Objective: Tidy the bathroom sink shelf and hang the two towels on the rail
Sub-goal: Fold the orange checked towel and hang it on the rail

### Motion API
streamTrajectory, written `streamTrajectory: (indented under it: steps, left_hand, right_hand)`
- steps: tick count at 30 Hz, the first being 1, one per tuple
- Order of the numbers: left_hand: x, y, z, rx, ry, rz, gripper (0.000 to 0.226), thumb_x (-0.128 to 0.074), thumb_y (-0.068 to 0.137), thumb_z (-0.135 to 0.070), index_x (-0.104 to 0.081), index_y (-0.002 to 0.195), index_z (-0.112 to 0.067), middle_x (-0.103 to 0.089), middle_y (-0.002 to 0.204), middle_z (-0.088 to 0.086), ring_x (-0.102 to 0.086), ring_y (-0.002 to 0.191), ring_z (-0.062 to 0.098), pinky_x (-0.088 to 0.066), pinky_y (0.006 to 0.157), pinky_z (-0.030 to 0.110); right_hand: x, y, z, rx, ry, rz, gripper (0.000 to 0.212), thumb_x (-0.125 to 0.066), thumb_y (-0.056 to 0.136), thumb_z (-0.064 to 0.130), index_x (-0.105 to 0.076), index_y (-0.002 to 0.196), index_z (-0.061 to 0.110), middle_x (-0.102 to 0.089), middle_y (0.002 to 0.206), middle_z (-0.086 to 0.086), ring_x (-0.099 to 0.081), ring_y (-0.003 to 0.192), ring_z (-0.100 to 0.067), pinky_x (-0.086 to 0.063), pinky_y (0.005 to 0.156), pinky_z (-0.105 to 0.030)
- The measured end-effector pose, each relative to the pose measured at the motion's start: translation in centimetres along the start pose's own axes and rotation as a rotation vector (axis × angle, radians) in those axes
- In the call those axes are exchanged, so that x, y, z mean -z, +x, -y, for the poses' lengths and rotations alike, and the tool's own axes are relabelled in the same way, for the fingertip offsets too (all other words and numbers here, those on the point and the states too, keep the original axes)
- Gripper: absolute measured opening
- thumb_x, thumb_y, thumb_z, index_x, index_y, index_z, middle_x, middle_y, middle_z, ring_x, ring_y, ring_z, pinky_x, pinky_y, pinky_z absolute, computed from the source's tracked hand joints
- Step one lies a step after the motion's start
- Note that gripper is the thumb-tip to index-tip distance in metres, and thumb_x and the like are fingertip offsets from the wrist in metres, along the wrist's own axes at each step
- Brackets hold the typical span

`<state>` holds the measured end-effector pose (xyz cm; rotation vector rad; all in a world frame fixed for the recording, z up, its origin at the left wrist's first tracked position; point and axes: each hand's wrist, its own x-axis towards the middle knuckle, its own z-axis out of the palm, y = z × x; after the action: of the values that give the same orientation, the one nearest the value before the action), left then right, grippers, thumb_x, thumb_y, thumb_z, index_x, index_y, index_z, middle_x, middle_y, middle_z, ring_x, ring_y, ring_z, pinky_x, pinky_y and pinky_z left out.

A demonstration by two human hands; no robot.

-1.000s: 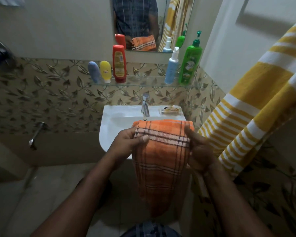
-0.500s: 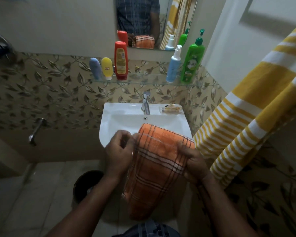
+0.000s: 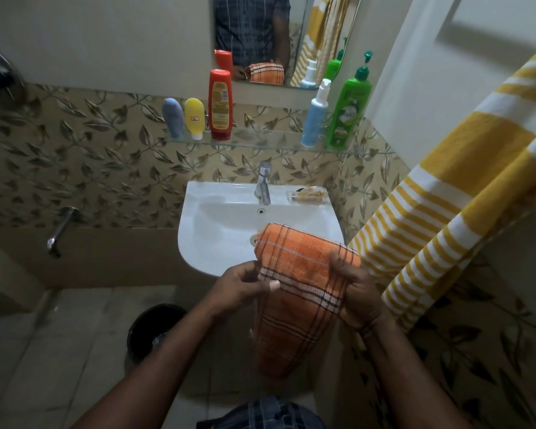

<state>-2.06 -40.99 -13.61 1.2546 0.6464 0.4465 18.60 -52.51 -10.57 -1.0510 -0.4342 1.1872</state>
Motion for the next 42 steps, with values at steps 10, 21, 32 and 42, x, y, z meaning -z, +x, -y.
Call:
streamTrajectory:
  steps: [10,21,32,42]
  left_hand:
    - [1.7,0.8,-0.7,-0.228,0.024,-0.065,0.034,-0.086,0.068,-0.022,-0.052,0.063,-0.019,-0.079,0.114,-0.004,-0.074,0.104,0.014,-0.058,0.079,0.029]
    - [0.7,1.6,-2.1,-0.116,0.047,0.048,0.026,-0.075,0.09,-0.024,-0.078,0.114,-0.017,-0.08,0.114,0.008,-0.076,0.106,0.022,-0.057,0.088,0.03]
    - [-1.5,2.2,-4.1,-0.101,-0.06,-0.198,0.029,-0.054,0.109,-0.024,-0.079,0.108,-0.011,-0.08,0.104,0.017,-0.076,0.096,0.031,-0.059,0.092,0.047]
    - [1.1,1.4,-2.1,-0.116,0.114,-0.024,0.018,-0.082,0.086,-0.017,-0.08,0.103,-0.011,-0.08,0.107,0.018,-0.077,0.102,0.037,-0.062,0.093,0.048]
  right_hand:
    - [0.4,-0.1,0.4,0.053,-0.048,-0.052,0.046,-0.074,0.091,0.035,-0.077,0.114,-0.004,-0.073,0.121,-0.026,-0.074,0.11,-0.037,-0.06,0.099,-0.048]
    - [0.1,-0.2,0.4,0.012,0.031,-0.074,0.052,-0.056,0.1,0.03,-0.064,0.132,-0.01,-0.063,0.136,-0.033,-0.06,0.13,-0.049,-0.05,0.11,-0.059]
    - [0.6,-1.0,-2.8,0.035,-0.068,0.015,0.082,-0.101,0.06,0.037,-0.07,0.127,0.001,-0.068,0.129,-0.03,-0.066,0.118,-0.05,-0.054,0.102,-0.063]
    - [0.5,-0.5,0.0,0.004,-0.033,0.057,0.05,-0.071,0.091,0.023,-0.067,0.132,-0.004,-0.066,0.134,-0.032,-0.069,0.118,-0.044,-0.062,0.092,-0.05]
